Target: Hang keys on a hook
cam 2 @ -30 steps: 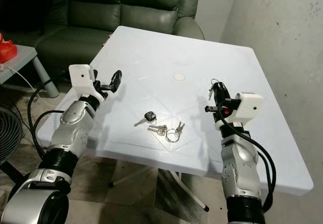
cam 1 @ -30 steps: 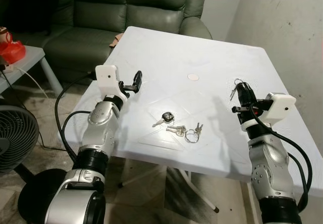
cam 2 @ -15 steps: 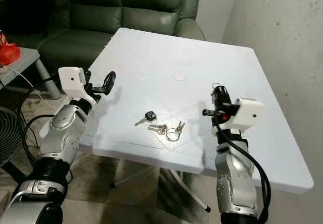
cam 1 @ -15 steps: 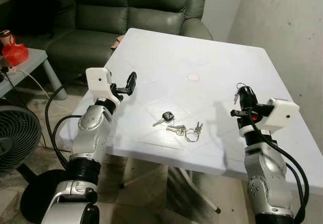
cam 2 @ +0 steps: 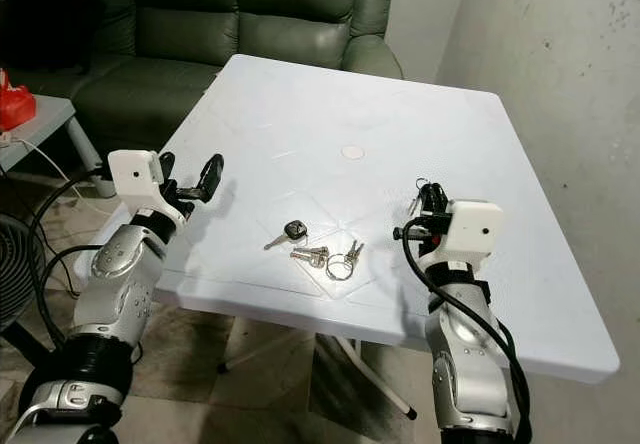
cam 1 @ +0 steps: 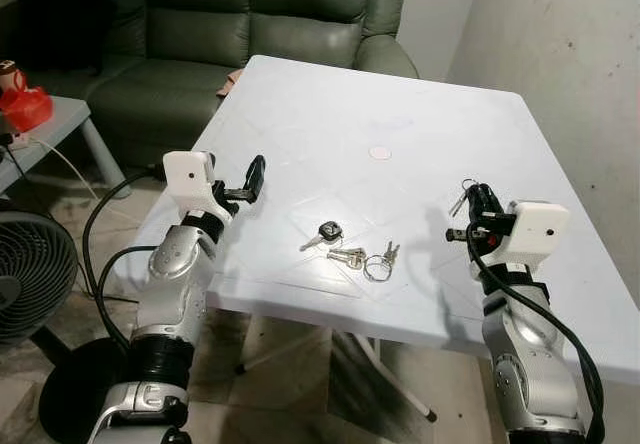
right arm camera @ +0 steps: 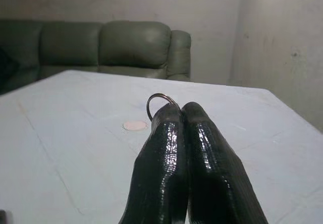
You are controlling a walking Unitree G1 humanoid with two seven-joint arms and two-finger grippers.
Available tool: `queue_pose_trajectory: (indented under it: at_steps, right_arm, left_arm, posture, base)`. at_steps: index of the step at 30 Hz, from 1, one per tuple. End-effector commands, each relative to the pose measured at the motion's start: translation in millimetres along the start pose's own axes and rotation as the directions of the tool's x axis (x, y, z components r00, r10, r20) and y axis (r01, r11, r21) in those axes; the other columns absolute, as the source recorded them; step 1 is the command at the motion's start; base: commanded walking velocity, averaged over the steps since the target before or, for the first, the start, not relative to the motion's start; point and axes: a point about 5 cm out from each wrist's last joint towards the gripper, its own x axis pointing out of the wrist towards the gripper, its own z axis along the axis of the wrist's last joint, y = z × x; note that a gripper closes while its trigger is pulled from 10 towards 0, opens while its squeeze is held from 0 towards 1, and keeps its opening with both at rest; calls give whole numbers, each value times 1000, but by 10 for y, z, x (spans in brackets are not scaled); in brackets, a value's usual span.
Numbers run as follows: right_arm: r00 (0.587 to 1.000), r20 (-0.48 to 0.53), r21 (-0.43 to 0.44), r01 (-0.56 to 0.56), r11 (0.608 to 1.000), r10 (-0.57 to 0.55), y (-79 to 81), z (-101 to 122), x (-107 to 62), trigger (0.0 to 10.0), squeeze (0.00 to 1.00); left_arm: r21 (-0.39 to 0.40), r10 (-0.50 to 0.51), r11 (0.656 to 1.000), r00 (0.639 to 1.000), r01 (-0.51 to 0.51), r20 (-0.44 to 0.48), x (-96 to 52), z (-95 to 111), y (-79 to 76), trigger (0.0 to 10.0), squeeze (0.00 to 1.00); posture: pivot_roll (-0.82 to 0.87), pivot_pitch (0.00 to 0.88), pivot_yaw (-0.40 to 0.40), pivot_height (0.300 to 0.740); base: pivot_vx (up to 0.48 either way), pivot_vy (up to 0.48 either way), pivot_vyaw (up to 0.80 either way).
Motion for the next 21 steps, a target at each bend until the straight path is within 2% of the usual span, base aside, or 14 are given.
queue_pose_trajectory:
  at_steps: [1,5,8,11,15,19,21]
  right_arm:
    - [1000,-10,-22,-14,1000,14,7,23,-7,10000,0]
    - [1000,-20,-27,9,1000,-10,-13,11,-27,10000,0]
    - [1000,-26,-22,13,1000,-13,7,0,-54,10000,0]
    - [999,-29,-20,13,1000,-13,39,-9,-70,10000,0]
    - [999,-34,-20,0,1000,-1,91,-20,-64,10000,0]
    - [999,-32,-30,-24,999,23,119,-16,-35,10000,0]
    - [999,-31,-32,-25,999,24,113,-14,-26,10000,0]
  left_arm:
    - [19,-22,1000,1000,22,-5,8,24,-24,10000,0]
    - [-43,11,999,1000,-11,6,54,52,-44,10000,0]
    - [-26,7,1000,1000,-7,17,44,64,-69,10000,0]
    - [-56,27,998,999,-25,18,47,58,-74,10000,0]
    - [1,0,1000,1000,0,7,63,46,-107,10000,0]
    - [-18,-9,1000,1000,9,11,91,74,-94,10000,0]
    - [-34,-3,999,1000,3,5,104,76,-81,10000,0]
  posture:
    - [-29,25,-47,711]
    - [-35,23,-46,711]
    - [-43,22,-43,711]
    - [-47,18,-40,711]
    - [-40,10,-44,711]
    - [-38,2,-44,711]
    - [-38,0,-44,711]
  base:
    - [0,0,0]
    - [0,0,-778]
    - [0,0,-781]
    - [0,0,-781]
    - [0,0,-781]
    - [0,0,-781]
    - [0,472,-781]
